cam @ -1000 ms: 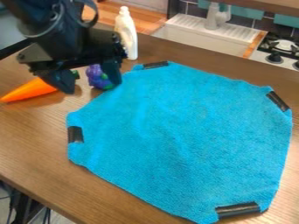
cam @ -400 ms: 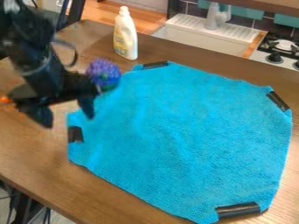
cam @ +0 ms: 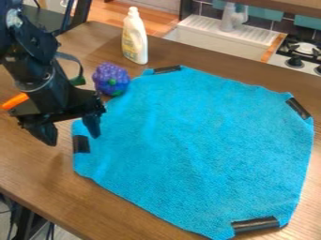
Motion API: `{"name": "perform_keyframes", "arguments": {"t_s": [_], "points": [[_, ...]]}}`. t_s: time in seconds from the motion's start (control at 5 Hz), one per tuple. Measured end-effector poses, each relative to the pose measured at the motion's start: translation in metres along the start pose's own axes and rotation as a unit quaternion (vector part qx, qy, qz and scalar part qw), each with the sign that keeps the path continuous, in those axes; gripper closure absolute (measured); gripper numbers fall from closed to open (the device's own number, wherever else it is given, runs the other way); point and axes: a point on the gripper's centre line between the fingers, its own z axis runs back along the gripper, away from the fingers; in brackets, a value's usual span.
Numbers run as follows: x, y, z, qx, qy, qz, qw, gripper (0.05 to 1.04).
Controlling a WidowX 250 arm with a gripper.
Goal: Fold the cloth from left to top right
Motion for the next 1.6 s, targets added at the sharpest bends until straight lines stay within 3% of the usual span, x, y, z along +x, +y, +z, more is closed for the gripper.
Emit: {"name": "perform_keyframes", "arguments": {"t_s": [0.4, 0.6, 1.0, 1.2, 1.4, 1.6], "points": [[-0.0021, 0.0030, -0.0023, 0.008, -0.018, 0.010, 0.9997, 0.715], [-0.0044, 0.0023, -0.0020, 0.015, -0.029, 0.017, 0.9993, 0.838], [-0.0063, 0.0010, -0.0031, 0.019, -0.027, 0.034, 0.9989, 0.265], [-0.0062, 0.0029, -0.0069, 0.025, -0.025, 0.042, 0.9985, 0.144], [-0.0051, 0.0041, -0.0068, 0.028, -0.029, 0.052, 0.9978, 0.337], [-0.0037, 0.0048, -0.0066, 0.030, -0.034, 0.060, 0.9971, 0.645]]}}
